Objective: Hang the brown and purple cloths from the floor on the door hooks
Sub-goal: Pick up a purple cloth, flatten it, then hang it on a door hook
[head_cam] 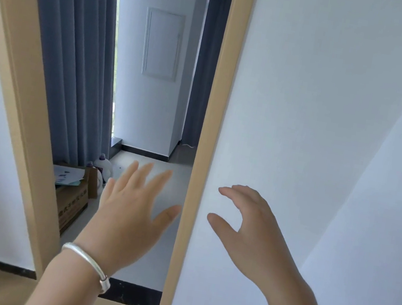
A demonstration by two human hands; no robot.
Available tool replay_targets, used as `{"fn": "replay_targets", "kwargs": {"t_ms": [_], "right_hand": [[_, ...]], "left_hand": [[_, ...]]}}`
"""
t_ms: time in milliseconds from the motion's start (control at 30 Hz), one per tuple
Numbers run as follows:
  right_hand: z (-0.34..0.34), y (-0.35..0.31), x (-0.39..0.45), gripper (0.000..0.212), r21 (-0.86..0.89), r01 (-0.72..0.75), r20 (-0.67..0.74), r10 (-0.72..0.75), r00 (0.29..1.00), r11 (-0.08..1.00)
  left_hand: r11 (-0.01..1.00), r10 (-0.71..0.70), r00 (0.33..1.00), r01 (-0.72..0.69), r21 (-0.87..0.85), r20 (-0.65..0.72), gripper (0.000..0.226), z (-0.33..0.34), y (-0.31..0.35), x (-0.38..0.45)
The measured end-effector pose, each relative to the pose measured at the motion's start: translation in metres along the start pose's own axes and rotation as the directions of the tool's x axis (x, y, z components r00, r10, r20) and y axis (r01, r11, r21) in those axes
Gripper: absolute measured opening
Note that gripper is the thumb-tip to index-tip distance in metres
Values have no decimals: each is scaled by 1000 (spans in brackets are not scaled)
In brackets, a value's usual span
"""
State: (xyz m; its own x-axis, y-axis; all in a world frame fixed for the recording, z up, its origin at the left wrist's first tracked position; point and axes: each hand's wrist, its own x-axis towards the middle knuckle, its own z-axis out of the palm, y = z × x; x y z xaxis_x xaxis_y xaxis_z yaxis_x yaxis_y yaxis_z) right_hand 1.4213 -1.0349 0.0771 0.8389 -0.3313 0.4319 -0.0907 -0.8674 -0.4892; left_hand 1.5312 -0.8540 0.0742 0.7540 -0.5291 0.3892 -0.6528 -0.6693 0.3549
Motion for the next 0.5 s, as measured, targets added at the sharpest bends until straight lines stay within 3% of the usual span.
{"fn": "replay_targets", "kwargs": {"t_ms": [267,500], "right_hand": [[89,-4,105,49,92,151,126,-162,979,984],[168,-17,214,47,250,299,206,-352,913,921]], "left_hand": [[973,-221,974,223,55,-49,64,15,-82,47],[880,-438,889,454,141,-134,61,18,-143,92]]}}
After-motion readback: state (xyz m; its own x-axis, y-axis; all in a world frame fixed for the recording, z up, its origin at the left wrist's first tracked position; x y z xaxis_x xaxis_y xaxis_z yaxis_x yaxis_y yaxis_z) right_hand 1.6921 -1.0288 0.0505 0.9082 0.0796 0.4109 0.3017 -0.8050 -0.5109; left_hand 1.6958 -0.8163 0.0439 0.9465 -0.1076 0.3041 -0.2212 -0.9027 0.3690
